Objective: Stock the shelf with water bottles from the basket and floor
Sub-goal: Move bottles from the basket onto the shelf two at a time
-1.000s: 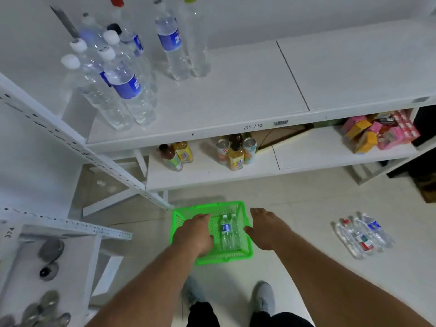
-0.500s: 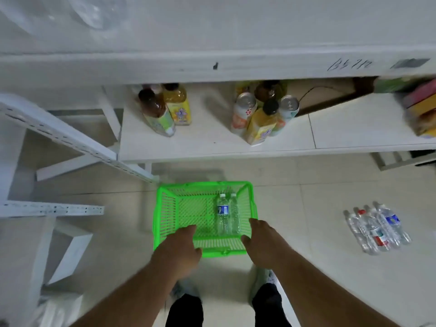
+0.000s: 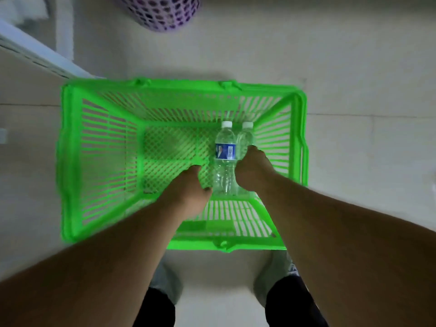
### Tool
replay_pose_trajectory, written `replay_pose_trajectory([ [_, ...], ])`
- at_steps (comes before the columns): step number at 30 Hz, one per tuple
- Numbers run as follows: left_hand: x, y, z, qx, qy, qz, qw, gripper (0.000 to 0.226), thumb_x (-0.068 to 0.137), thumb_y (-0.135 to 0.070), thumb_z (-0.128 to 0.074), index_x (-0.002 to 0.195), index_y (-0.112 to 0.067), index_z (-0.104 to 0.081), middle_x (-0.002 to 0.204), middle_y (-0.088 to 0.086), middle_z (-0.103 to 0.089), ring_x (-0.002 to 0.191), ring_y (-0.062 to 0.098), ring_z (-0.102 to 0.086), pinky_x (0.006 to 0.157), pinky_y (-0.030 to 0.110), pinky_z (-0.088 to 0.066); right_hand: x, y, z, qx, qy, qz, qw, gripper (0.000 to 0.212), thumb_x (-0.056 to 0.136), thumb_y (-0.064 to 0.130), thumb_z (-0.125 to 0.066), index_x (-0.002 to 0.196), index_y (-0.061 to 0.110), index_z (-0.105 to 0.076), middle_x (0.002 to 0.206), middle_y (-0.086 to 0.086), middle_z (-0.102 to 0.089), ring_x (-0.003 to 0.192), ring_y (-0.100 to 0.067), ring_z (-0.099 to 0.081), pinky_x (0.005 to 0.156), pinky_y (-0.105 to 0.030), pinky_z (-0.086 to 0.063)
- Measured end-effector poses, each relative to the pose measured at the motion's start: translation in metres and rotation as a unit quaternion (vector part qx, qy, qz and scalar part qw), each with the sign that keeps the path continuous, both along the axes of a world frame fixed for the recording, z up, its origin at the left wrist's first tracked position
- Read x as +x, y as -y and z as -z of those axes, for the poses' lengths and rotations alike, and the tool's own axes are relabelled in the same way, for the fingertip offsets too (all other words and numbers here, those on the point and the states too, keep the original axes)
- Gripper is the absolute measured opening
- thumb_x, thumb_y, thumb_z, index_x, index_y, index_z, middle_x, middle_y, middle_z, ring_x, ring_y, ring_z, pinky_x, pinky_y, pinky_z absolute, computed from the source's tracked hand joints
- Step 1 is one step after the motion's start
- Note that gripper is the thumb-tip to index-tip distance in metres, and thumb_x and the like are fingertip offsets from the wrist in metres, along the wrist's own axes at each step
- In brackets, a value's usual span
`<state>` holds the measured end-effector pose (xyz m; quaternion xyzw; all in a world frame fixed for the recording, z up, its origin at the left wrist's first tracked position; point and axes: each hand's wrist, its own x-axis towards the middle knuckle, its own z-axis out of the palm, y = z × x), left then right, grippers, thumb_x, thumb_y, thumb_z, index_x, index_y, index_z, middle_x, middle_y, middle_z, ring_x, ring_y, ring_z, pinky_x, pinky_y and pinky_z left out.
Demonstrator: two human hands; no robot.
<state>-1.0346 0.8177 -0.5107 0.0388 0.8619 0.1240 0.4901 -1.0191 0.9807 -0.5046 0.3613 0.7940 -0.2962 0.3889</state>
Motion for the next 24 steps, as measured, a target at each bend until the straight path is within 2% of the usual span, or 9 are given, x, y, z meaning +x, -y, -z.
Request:
replay_pose_trajectory([
  [2, 0.001, -0.003, 0.034, 0.010, 0.003, -0.032, 0.999, 0.073, 0.087, -0.035, -0.067, 0.149, -0.018, -0.033, 0.147, 0.012, -0.049, 0.119, 0.031, -0.061, 0.095, 0.035, -0.052, -0.004, 0.002, 0.027, 0.015, 0.000, 0.021, 1.000, 0.049, 0.088, 0.005, -0.052, 0.135, -0.001, -0.038, 0.135, -0.021, -0.048, 0.125, -0.037, -0.051, 0.100, -0.040, -0.047],
  [4, 0.001, -0.005, 0.058, 0.017, 0.020, -0.065, 0.998, 0.073, 0.088, -0.034, -0.066, 0.150, -0.020, -0.030, 0.149, 0.011, -0.045, 0.100, 0.030, -0.069, 0.076, 0.034, -0.057, -0.006, 0.004, 0.047, 0.034, 0.001, 0.054, 0.998, 0.053, 0.085, 0.004, -0.055, 0.135, -0.001, -0.037, 0.138, -0.019, -0.048, 0.126, -0.036, -0.051, 0.103, -0.042, -0.047],
  [6, 0.002, -0.006, 0.074, 0.024, 0.033, -0.094, 0.995, 0.072, 0.091, -0.033, -0.064, 0.152, -0.021, -0.027, 0.153, 0.008, -0.041, 0.069, 0.019, -0.070, 0.052, 0.026, -0.051, -0.006, 0.008, 0.062, 0.056, 0.002, 0.079, 0.995, 0.057, 0.085, 0.006, -0.057, 0.138, 0.001, -0.036, 0.139, -0.017, -0.049, 0.126, -0.036, -0.051, 0.103, -0.043, -0.048],
  [8, 0.003, -0.006, 0.084, 0.035, 0.036, -0.110, 0.993, 0.071, 0.093, -0.033, -0.062, 0.152, -0.021, -0.025, 0.155, 0.007, -0.037, 0.049, 0.008, -0.061, 0.041, 0.021, -0.041, -0.009, 0.012, 0.069, 0.082, -0.005, 0.082, 0.993, 0.054, 0.087, 0.007, -0.058, 0.137, 0.002, -0.038, 0.137, -0.017, -0.050, 0.125, -0.035, -0.050, 0.104, -0.042, -0.046],
  [13, -0.001, 0.000, 0.092, 0.040, 0.017, -0.120, 0.992, 0.072, 0.090, -0.043, -0.064, 0.149, -0.018, -0.031, 0.151, 0.008, -0.044, 0.071, 0.003, -0.056, 0.068, 0.022, -0.045, -0.014, 0.010, 0.078, 0.099, -0.062, 0.119, 0.986, 0.040, 0.095, 0.023, -0.056, 0.131, 0.006, -0.048, 0.131, -0.015, -0.053, 0.120, -0.034, -0.053, 0.099, -0.041, -0.049],
  [17, -0.007, 0.003, 0.101, 0.043, 0.023, -0.129, 0.990, 0.071, 0.083, -0.051, -0.070, 0.140, -0.015, -0.046, 0.138, 0.004, -0.057, 0.114, 0.022, -0.063, 0.082, 0.022, -0.044, -0.024, 0.004, 0.097, 0.055, -0.069, 0.166, 0.982, 0.061, 0.089, 0.048, -0.064, 0.133, 0.008, -0.050, 0.125, -0.012, -0.058, 0.107, -0.030, -0.061, 0.082, -0.030, -0.051],
  [20, -0.011, 0.004, 0.110, 0.050, 0.021, -0.164, 0.985, 0.032, 0.077, -0.046, -0.078, 0.093, -0.024, -0.062, 0.093, -0.004, -0.068, 0.078, 0.012, -0.066, 0.059, 0.018, -0.041, -0.031, 0.005, 0.112, -0.013, -0.065, 0.198, 0.978, 0.063, 0.084, 0.054, -0.070, 0.121, 0.004, -0.059, 0.095, -0.007, -0.063, 0.067, -0.018, -0.058, 0.049, -0.021, -0.034],
  [22, -0.013, 0.006, 0.117, 0.049, 0.021, -0.187, 0.981, 0.038, 0.071, -0.049, -0.082, 0.088, -0.020, -0.064, 0.085, -0.005, -0.070, 0.068, 0.008, -0.064, 0.058, 0.020, -0.048, -0.033, 0.005, 0.123, -0.041, -0.077, 0.200, 0.976, 0.061, 0.081, 0.055, -0.073, 0.113, 0.004, -0.066, 0.086, -0.007, -0.064, 0.067, -0.021, -0.059, 0.051, -0.023, -0.037],
  [24, -0.013, 0.010, 0.122, 0.056, 0.026, -0.208, 0.976, 0.042, 0.068, -0.048, -0.084, 0.094, -0.019, -0.069, 0.086, -0.003, -0.074, 0.073, 0.013, -0.070, 0.070, 0.030, -0.058, -0.032, 0.005, 0.129, -0.066, -0.084, 0.212, 0.971, 0.060, 0.080, 0.054, -0.075, 0.112, 0.004, -0.066, 0.086, -0.009, -0.066, 0.067, -0.022, -0.061, 0.055, -0.025, -0.042],
])
